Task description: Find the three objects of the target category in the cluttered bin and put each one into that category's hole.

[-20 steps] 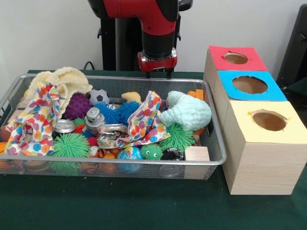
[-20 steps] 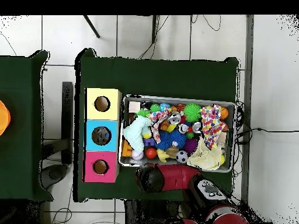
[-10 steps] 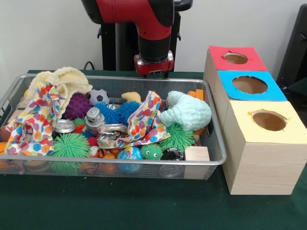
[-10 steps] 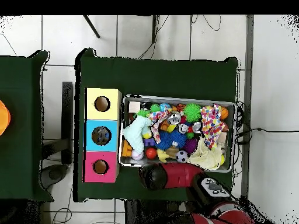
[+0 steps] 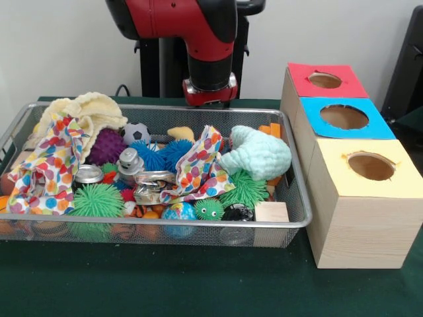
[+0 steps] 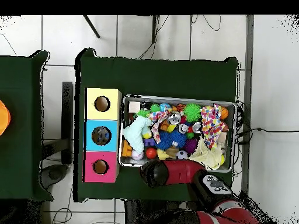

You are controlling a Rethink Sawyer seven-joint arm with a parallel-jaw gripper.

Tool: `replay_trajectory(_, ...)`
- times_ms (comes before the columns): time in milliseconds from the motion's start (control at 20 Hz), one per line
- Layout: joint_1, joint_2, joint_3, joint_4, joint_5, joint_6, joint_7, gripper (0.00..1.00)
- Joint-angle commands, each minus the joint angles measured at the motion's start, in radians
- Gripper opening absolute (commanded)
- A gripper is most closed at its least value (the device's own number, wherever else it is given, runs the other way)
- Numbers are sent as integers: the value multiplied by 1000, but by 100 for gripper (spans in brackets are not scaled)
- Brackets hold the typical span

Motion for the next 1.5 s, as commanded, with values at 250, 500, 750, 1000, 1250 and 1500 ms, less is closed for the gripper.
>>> replay_trajectory(250, -3, -206, 111, -10, 21, 123, 14, 100)
replay_trajectory(500, 1, -362, 126, 95, 74, 185, 41, 100)
replay_trajectory(750, -17, -510, 159, 156, 154, 290, 9, 100)
replay_trajectory(1000, -15, -655, 188, 193, 209, 330, -56, 100)
replay_trajectory(1250, -6, -603, 184, 139, 187, 320, -35, 100)
replay_trajectory(1500, -12, -521, 197, 57, 180, 344, -28, 100)
